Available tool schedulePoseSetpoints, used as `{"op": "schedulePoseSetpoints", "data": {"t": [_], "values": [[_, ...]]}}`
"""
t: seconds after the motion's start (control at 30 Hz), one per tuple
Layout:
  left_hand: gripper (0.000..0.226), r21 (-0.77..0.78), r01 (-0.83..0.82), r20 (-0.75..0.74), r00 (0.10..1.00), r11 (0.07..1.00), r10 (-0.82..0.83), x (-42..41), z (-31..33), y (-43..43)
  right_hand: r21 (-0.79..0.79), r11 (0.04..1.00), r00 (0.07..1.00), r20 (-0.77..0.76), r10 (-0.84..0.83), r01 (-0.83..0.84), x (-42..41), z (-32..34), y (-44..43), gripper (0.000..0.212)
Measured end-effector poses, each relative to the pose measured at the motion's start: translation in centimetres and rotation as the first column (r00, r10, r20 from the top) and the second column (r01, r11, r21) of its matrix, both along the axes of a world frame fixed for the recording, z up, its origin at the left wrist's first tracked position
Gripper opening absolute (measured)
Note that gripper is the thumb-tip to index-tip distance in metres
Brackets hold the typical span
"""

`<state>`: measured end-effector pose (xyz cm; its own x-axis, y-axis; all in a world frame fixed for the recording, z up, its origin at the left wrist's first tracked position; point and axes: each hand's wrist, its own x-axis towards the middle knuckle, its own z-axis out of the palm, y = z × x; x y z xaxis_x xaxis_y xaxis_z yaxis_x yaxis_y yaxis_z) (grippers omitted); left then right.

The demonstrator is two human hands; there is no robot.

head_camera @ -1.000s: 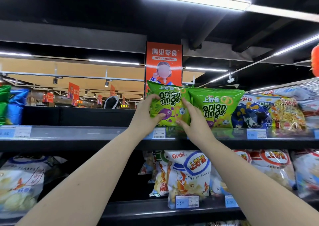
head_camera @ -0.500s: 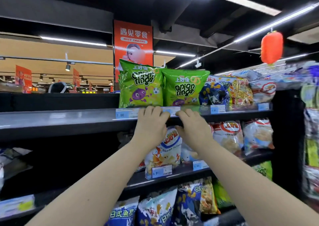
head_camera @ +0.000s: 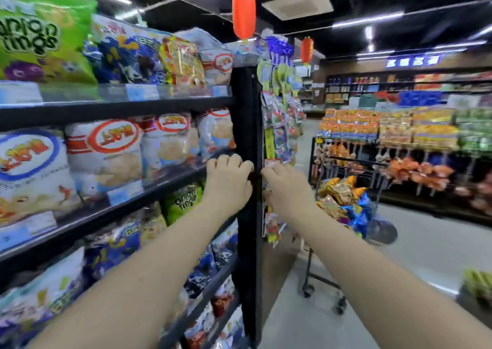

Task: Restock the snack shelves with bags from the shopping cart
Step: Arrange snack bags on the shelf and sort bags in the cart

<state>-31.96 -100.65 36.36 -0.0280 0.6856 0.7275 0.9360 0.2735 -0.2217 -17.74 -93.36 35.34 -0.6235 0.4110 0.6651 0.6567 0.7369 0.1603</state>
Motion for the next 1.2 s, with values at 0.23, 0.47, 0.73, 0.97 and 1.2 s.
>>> {"op": "schedulePoseSetpoints", "data": {"t": [0.23,0.47,0.73,0.97,1.2], "values": [[0.024,-0.114,0.210,0.173,0.967,0.971,-0.189,13.3,-7.7,13.0,-0.159,0.942,0.954,0.106,-0.280,0.294,14.3,-7.8,10.3,0.051],[0.029,-0.265,0.292,0.316,0.927,0.919,-0.203,23.4,-16.0,23.1,-0.239,0.888,0.919,0.129,-0.372,0.392,24.1,-14.6,19.2,0.045],[0.024,-0.373,0.330,0.400,0.900,0.867,-0.171,27.5,-22.5,32.1,-0.420,0.810,0.912,0.180,-0.368,0.410,27.5,-21.1,27.4,0.031],[0.029,-0.417,0.383,0.477,0.864,0.824,-0.160,25.9,-25.7,43.3,-0.525,0.748,0.911,0.175,-0.373,0.407,27.0,-24.5,37.7,0.035],[0.026,-0.501,0.408,0.575,0.816,0.763,-0.060,22.3,-28.2,57.0,-0.621,0.644,0.879,0.172,-0.444,0.447,25.3,-27.3,49.4,0.040]]}}
